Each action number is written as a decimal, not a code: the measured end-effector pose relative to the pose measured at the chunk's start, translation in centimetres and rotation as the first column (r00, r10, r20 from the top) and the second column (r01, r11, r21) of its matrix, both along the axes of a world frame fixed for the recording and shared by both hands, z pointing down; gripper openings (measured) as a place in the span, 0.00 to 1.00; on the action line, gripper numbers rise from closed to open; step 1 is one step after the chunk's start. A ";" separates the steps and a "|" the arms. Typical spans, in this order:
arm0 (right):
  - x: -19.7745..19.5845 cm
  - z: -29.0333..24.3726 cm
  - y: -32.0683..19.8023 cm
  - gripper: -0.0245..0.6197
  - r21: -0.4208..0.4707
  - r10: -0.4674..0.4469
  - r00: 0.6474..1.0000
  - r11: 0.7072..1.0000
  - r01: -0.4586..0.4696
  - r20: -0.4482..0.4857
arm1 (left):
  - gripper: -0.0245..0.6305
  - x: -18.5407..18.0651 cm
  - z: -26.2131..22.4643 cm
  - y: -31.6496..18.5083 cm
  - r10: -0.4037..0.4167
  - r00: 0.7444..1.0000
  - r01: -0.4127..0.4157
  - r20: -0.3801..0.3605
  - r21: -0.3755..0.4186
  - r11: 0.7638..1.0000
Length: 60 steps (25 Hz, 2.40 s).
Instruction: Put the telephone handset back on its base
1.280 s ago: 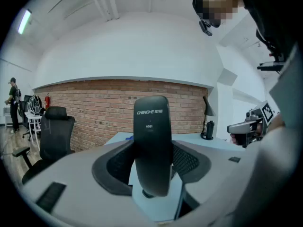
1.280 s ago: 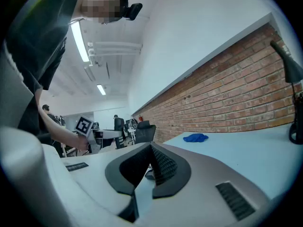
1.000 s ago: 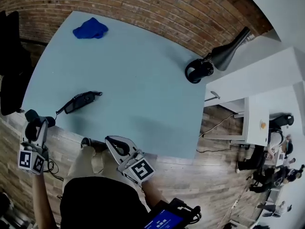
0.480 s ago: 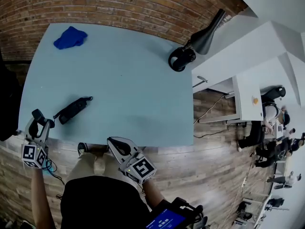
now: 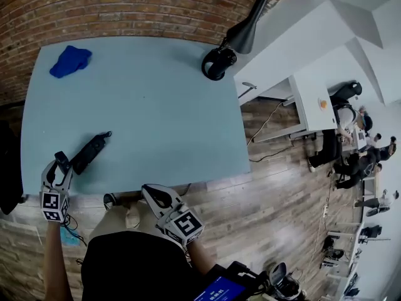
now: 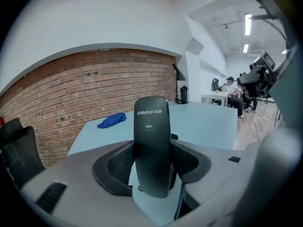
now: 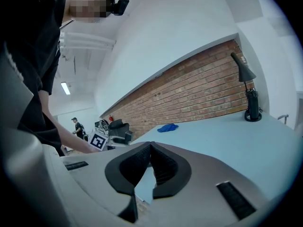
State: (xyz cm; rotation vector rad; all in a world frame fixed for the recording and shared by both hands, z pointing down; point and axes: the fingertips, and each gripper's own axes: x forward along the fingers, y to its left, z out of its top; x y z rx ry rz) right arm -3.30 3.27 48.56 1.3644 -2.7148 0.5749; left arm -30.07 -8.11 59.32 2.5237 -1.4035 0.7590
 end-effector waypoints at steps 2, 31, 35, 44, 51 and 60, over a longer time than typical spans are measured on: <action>0.7 0.2 0.5 0.07 0.004 0.022 1.000 1.000 -0.022 -0.015 | 0.44 1.2 0.8 -0.6 0.034 0.999 -0.034 0.023 -0.015 0.999; 8.6 1.1 3.3 0.07 -0.035 0.280 0.960 0.959 -0.280 -0.004 | 0.43 9.6 8.8 -2.9 0.189 0.958 -0.146 0.217 -0.196 0.970; 7.6 1.5 2.2 0.07 -0.050 0.220 0.976 0.974 -0.219 -0.001 | 0.43 8.5 7.7 -0.5 0.158 0.966 -0.121 0.204 -0.180 0.976; -0.2 5.3 -2.3 0.07 -0.114 -0.095 0.995 0.989 0.095 0.003 | 0.43 8.1 7.4 10.6 0.218 0.972 -0.190 0.093 -0.244 0.951; -7.4 1.0 -6.9 0.07 0.021 -0.344 0.939 0.939 0.344 -0.014 | 0.39 7.7 -2.5 6.6 0.007 0.996 -0.008 -0.090 -0.010 1.000; -10.5 -14.9 -10.7 0.07 0.371 -0.440 0.898 0.829 0.419 -0.031 | 0.37 6.1 -22.8 2.0 -0.042 0.977 0.117 -0.209 0.362 0.925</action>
